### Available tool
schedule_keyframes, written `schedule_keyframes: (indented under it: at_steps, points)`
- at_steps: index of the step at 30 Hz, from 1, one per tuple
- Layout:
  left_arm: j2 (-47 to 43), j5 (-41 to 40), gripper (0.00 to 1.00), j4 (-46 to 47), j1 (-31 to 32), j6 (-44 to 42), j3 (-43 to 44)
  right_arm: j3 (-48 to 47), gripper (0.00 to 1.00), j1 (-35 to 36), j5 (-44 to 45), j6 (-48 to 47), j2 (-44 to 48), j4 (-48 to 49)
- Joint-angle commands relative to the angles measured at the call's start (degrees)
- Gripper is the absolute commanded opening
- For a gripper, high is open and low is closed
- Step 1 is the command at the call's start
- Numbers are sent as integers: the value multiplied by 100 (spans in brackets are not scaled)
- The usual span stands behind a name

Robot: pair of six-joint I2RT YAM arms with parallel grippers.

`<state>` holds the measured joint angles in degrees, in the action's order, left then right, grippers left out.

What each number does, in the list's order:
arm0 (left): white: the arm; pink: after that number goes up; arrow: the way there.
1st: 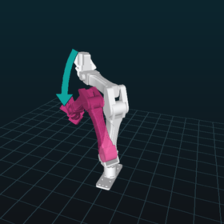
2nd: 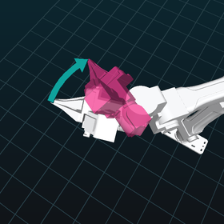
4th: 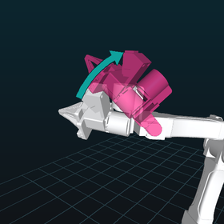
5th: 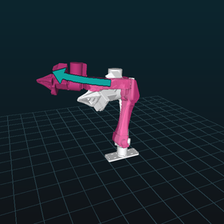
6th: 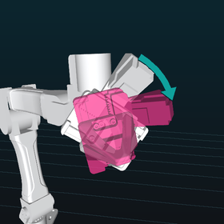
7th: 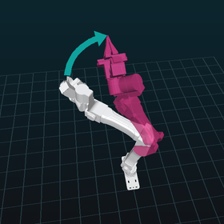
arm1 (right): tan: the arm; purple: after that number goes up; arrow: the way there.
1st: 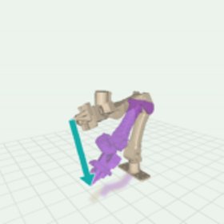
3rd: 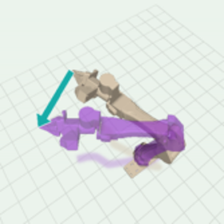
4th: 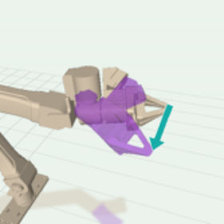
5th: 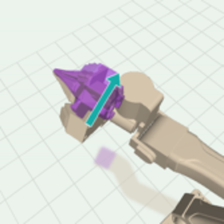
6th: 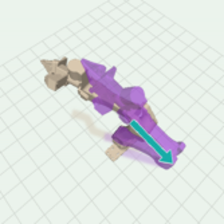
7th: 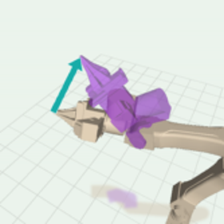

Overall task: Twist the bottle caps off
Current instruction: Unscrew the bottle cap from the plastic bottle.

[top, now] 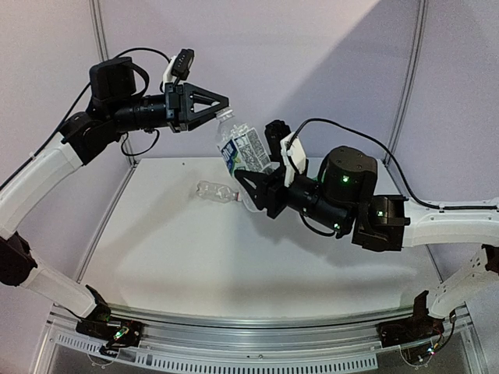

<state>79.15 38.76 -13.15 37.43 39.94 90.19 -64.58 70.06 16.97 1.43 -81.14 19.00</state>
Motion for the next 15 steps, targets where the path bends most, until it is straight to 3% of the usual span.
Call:
schedule_keyframes:
  at_steps: [1,15]
  points:
    - [-72,-762,24,-264,-25,284,-165,-181,0,2,206,40,-94,-275]
    - [-158,-1394,24,-505,-115,513,28,-136,0,4,189,194,-132,-424]
